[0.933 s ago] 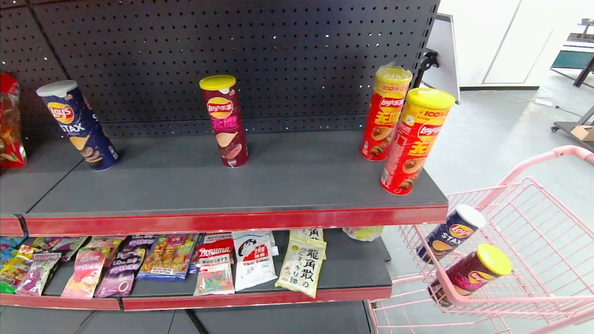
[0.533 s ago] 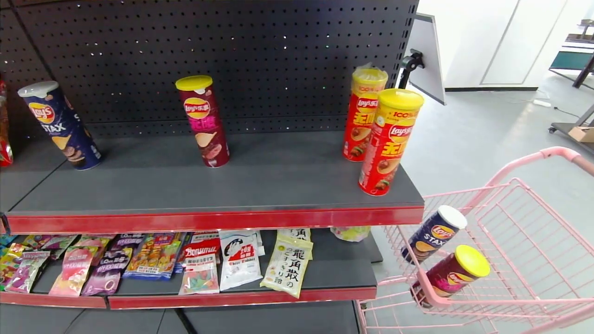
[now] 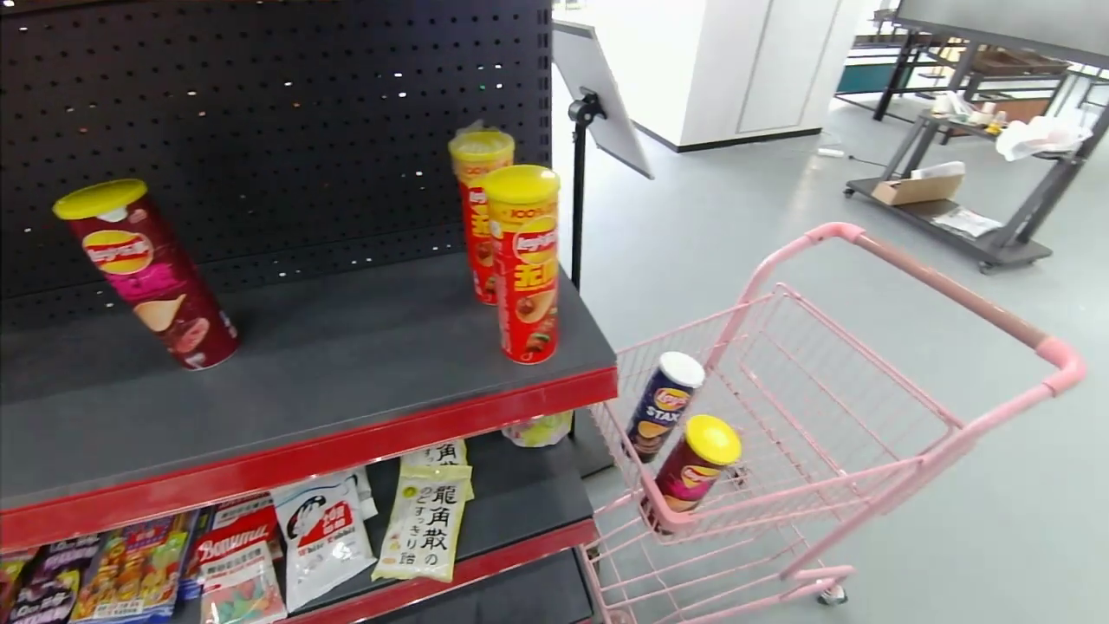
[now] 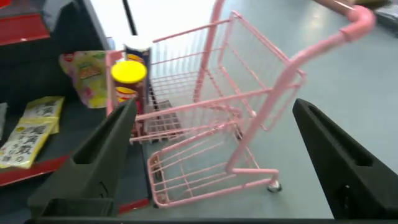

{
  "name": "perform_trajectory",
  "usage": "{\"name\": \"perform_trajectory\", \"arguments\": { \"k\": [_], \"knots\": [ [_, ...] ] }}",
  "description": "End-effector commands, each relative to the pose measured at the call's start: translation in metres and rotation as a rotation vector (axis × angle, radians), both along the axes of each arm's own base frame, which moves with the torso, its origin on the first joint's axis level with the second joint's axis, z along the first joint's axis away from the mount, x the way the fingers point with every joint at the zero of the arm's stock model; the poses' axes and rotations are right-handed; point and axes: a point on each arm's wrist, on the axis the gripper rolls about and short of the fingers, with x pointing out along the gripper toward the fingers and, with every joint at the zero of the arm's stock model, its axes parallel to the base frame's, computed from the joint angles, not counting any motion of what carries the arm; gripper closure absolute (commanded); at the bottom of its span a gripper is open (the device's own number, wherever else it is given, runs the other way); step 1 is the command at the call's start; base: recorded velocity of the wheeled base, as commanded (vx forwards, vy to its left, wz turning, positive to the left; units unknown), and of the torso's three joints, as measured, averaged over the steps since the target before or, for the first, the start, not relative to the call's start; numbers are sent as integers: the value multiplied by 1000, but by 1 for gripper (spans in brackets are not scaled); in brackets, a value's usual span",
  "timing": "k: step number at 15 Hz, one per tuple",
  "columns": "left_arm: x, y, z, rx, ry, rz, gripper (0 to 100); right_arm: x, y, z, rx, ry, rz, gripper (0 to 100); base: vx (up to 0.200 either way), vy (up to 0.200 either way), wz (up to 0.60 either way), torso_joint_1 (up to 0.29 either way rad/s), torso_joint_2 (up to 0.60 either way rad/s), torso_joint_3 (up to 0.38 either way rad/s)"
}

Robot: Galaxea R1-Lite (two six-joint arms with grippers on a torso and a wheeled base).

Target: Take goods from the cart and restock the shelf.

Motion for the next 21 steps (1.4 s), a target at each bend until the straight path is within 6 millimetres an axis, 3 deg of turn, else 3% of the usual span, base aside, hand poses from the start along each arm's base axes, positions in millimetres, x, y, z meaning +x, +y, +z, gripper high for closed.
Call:
{"name": "perform_trajectory", "arguments": {
  "k": [1,8,21],
  "knots": [
    [0,0,0,0,-1,0,0,0,0,0,-1,0,0,0,0,0,-600,2,2,7],
    [0,0,0,0,0,0,0,0,0,0,7,-2,0,0,0,0,0,-16,36,22],
    [0,0,0,-3,1,0,0,0,0,0,7,-2,0,0,0,0,0,-153,423,264]
  ]
}}
